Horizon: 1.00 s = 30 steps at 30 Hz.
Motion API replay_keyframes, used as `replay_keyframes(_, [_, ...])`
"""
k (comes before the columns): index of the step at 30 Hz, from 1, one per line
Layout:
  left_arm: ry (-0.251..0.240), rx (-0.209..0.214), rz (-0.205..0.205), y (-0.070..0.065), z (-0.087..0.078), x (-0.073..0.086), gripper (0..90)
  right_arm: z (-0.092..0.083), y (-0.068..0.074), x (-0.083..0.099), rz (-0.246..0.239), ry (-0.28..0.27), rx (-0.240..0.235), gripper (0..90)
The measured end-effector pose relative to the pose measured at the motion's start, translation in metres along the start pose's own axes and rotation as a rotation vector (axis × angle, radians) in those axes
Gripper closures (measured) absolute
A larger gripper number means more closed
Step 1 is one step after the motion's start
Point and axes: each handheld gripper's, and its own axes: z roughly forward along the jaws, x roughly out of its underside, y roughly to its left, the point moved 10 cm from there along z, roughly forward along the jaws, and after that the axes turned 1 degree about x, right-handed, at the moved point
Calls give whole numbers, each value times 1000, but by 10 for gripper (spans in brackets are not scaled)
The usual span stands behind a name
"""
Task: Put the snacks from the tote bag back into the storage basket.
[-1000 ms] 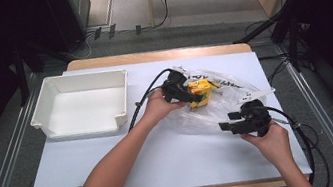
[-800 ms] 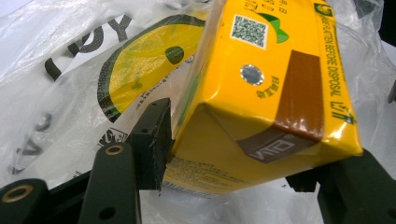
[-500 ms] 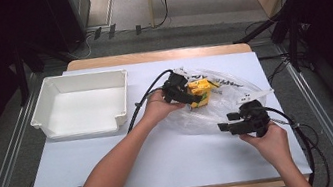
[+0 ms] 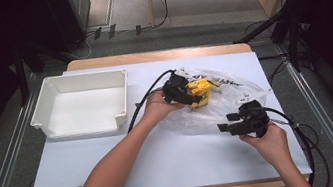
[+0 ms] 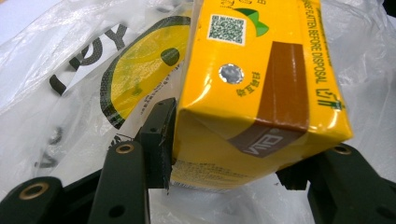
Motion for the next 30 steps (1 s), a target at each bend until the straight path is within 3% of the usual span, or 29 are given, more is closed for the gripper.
replay_keyframes(10, [-2, -25, 19, -1, -1, -1, 515, 1, 1, 2, -7, 9, 3, 432])
replay_keyframes(18, [-3, -19, -28, 2, -5, -3, 526, 1, 1, 2, -9, 7, 3, 434])
replay_keyframes(26, [-29, -20, -11, -3, -18, -14, 526, 0, 0, 1, -9, 0, 4, 434])
replay_keyframes(30, [-40, -9, -33, -4, -28, -21, 526, -1, 1, 1, -18, -5, -3, 435])
